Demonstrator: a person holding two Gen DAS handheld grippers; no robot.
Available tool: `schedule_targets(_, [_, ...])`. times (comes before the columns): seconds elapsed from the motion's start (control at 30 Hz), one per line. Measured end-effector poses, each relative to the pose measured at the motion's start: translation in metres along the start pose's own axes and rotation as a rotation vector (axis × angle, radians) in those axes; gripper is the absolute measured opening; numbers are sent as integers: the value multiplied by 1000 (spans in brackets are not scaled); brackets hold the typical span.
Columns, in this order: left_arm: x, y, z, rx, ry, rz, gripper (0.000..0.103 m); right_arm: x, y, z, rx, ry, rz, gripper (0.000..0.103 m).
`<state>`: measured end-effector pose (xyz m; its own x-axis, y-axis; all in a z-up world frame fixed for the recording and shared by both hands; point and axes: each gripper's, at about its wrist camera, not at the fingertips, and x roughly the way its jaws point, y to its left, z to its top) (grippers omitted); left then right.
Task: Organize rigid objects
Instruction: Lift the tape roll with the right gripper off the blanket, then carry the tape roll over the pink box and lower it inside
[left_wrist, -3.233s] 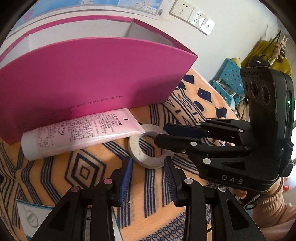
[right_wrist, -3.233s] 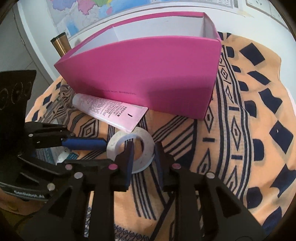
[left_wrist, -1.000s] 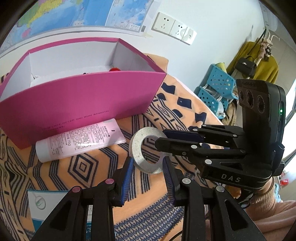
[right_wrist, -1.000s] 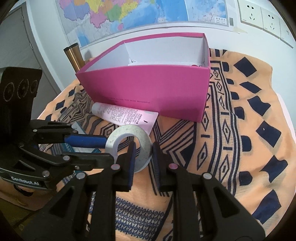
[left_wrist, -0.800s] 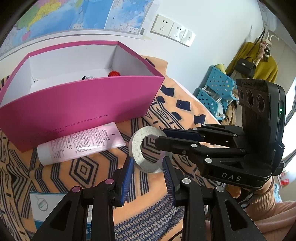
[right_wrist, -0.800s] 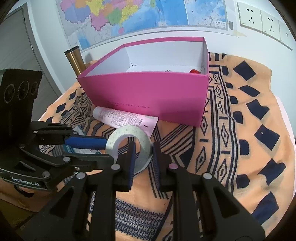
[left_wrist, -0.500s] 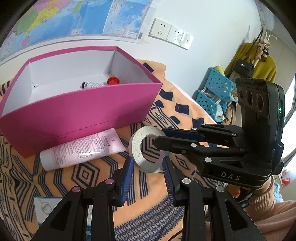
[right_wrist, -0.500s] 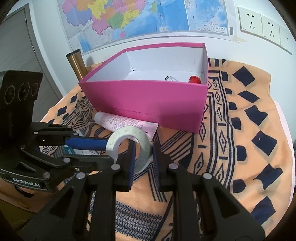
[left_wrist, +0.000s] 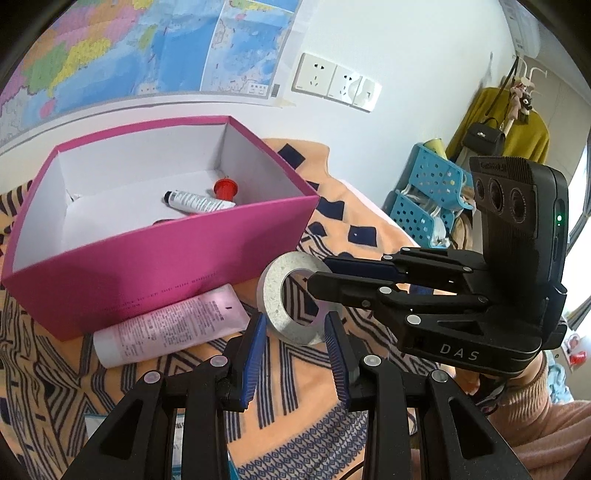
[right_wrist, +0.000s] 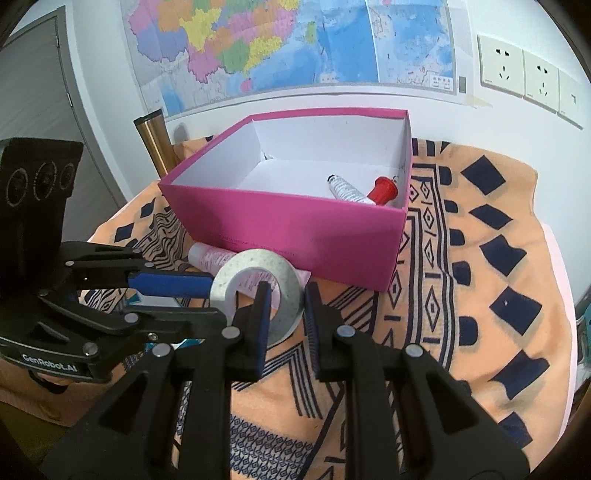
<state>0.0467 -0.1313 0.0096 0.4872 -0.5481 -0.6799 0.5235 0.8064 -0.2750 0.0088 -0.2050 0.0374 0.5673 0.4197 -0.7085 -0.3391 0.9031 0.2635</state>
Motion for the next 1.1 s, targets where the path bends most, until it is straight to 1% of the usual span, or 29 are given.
schedule_targets(0.53, [-3, -2, 14, 28, -33, 14, 32, -7, -4, 15, -14, -35, -9, 20])
schedule_targets(1.1, [-6, -3, 26, 56, -67, 27, 32, -7, -9, 26, -23, -53, -11, 20])
